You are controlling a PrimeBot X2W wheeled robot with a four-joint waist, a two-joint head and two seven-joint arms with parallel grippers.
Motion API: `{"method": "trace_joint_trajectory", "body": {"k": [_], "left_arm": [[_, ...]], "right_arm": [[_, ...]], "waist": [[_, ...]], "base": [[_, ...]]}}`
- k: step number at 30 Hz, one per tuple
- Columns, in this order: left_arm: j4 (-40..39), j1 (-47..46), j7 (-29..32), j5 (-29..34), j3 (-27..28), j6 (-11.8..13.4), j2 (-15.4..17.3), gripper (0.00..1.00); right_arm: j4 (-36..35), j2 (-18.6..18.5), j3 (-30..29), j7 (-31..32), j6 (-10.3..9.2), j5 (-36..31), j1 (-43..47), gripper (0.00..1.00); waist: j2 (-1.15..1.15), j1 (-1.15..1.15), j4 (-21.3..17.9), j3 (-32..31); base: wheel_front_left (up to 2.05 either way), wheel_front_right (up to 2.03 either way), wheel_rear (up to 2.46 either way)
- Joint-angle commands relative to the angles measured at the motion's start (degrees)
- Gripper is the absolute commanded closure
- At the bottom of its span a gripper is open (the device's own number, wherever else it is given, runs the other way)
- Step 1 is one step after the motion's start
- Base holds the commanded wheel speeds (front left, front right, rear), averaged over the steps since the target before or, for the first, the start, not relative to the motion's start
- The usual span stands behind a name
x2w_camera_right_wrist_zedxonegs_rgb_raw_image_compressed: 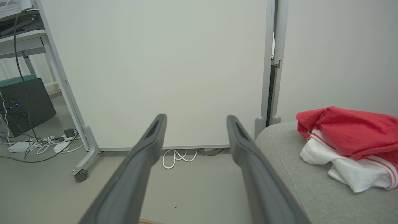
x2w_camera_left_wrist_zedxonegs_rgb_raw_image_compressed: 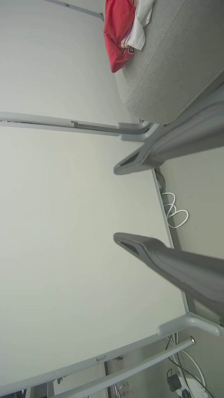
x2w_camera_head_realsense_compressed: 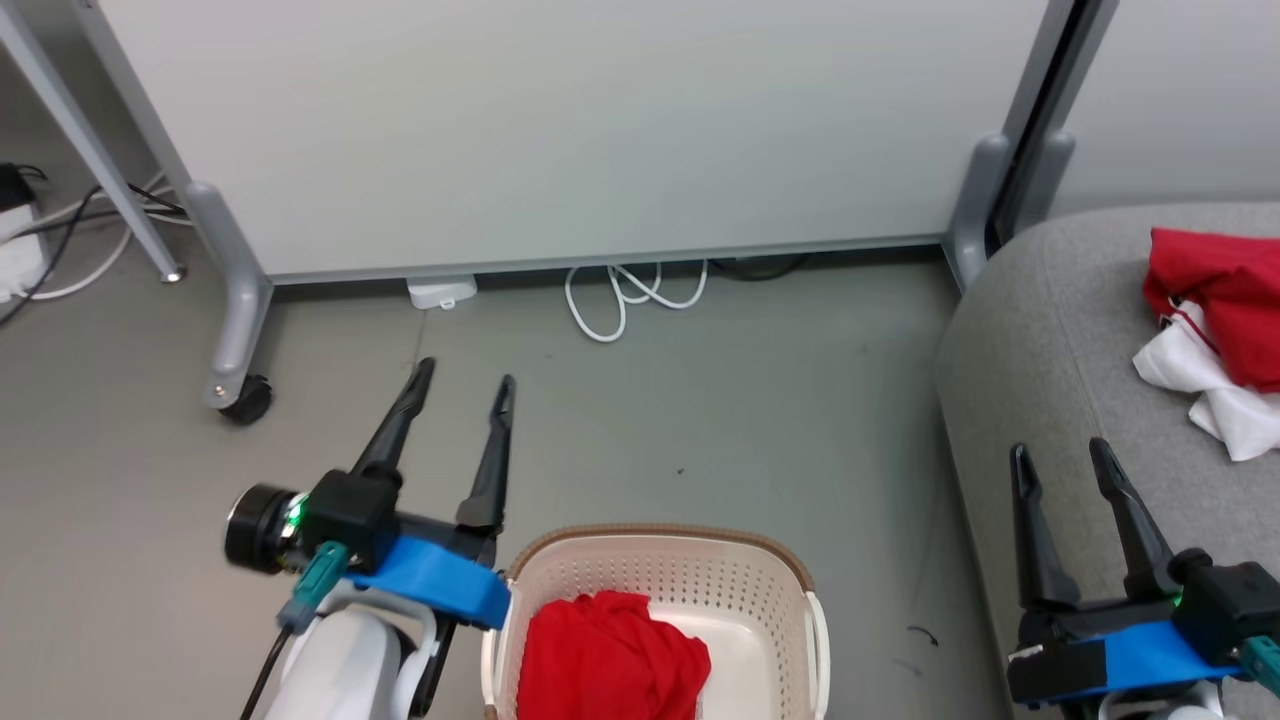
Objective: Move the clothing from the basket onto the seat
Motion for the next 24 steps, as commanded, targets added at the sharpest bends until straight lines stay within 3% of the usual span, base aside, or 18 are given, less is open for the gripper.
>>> {"method": "trace_joint_trajectory", "body": {"k": [1, 13, 24], "left_arm": [[1.0, -2.25, -0.17, -0.29, -1.73, -0.4, 0.92, 0.0], [12.9, -16.59, -0.17, -3.11, -16.7, -0.24, 5.43, 0.0], [25.64, -28.31, -0.18, -4.21, -31.8, -0.24, 6.94, 0.0]], "right_arm": [[-0.48, 0.06, 0.19, -0.03, 0.03, -0.38, -1.22, 0.0], [-2.75, -0.91, 2.31, -0.03, 0.03, -1.09, -8.11, 0.0], [-3.86, -2.21, 4.15, -0.03, 0.03, -1.12, -15.75, 0.0]], "waist": [[0.0, 0.0, -0.88, 1.16], [0.0, 0.0, -5.22, 11.51], [0.0, 0.0, -7.79, 21.89]], "base": [[0.0, 0.0, 0.0], [0.0, 0.0, 0.0], [0.0, 0.0, 0.0]]}}
